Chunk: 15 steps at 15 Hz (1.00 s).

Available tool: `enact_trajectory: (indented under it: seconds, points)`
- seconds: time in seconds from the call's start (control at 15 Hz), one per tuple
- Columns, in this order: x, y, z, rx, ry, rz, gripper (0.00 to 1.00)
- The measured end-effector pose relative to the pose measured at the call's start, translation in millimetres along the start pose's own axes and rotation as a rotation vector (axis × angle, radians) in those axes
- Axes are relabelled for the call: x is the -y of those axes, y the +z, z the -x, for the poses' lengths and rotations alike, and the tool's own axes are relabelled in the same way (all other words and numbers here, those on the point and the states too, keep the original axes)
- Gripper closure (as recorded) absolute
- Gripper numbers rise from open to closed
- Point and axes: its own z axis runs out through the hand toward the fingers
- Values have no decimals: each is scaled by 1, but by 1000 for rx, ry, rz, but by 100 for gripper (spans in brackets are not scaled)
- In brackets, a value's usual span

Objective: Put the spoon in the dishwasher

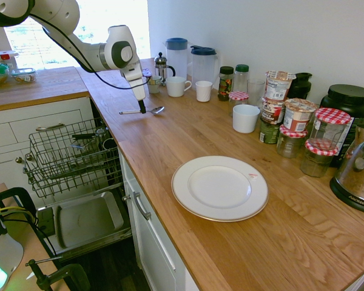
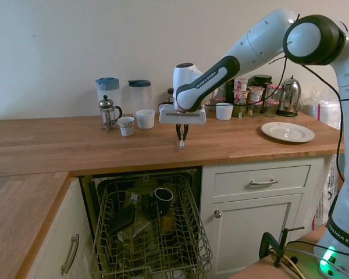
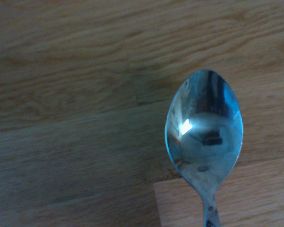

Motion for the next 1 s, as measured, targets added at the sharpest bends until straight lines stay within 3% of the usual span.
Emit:
enact_trajectory:
  seconds: [0.2, 0.53, 0.73, 1.0]
  points:
    - [-19, -52, 12, -2, -27, -25, 100]
    - [-117, -114, 90, 1, -141, -48, 100]
    - [-213, -119, 138, -18, -169, -54, 100]
    - [-242, -113, 166, -35, -180, -63, 100]
